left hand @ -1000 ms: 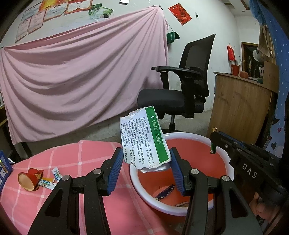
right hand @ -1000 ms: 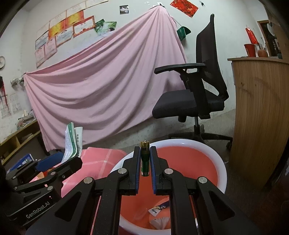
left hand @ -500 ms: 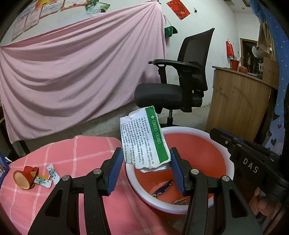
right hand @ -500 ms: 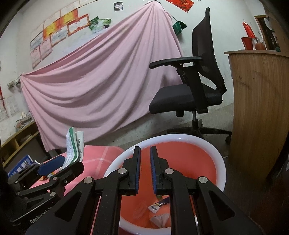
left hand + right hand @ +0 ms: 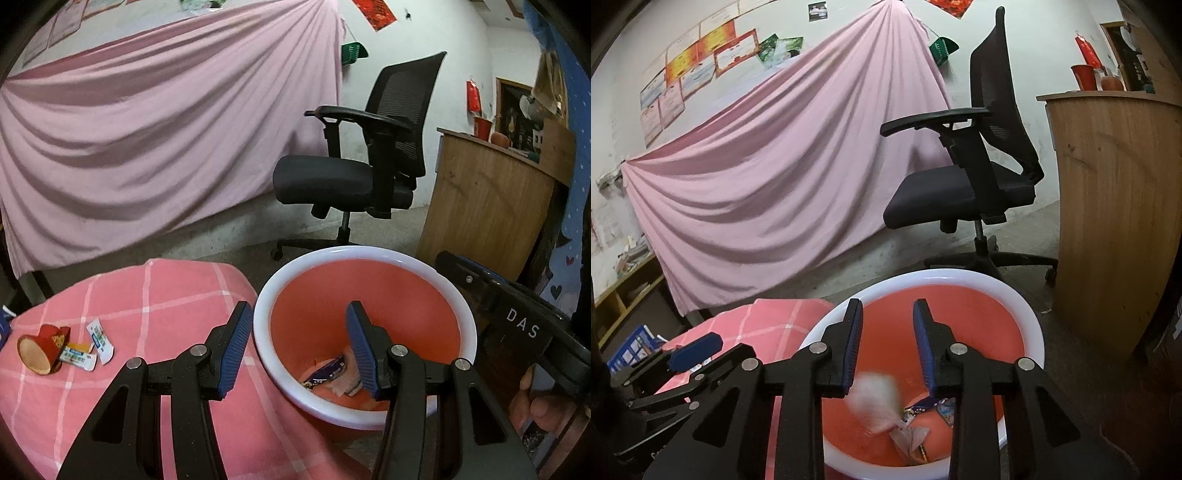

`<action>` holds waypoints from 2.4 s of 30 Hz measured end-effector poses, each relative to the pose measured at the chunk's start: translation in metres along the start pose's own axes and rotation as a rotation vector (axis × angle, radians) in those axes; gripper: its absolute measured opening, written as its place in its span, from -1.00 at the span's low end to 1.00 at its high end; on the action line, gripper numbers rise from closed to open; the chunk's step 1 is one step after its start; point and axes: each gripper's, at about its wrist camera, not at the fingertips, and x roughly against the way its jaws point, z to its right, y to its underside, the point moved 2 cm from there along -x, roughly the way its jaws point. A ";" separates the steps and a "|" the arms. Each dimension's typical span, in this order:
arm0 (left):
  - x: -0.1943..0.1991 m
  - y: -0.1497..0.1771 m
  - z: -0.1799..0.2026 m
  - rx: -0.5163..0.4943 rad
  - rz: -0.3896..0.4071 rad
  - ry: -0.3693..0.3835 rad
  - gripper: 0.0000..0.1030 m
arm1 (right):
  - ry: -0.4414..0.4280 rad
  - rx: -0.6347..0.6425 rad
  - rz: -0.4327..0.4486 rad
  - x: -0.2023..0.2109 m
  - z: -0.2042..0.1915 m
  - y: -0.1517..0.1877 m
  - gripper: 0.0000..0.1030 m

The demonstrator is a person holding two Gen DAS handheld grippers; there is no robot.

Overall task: Collect trash
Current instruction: 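Open both tools to drop the packet and pen into the bucket, then move both tools back over the table toward the red cup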

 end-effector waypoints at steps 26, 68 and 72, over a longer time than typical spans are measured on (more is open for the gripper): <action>0.057 -0.003 -0.103 0.272 0.091 -0.075 0.61 | 0.012 0.057 0.214 0.014 -0.038 -0.011 0.67; 0.169 0.061 -0.224 0.155 0.362 -0.506 0.96 | -0.286 0.292 0.324 0.008 -0.208 0.003 1.00; 0.150 0.064 -0.241 0.172 0.310 -0.489 0.96 | -0.267 0.355 0.238 -0.020 -0.224 0.010 1.00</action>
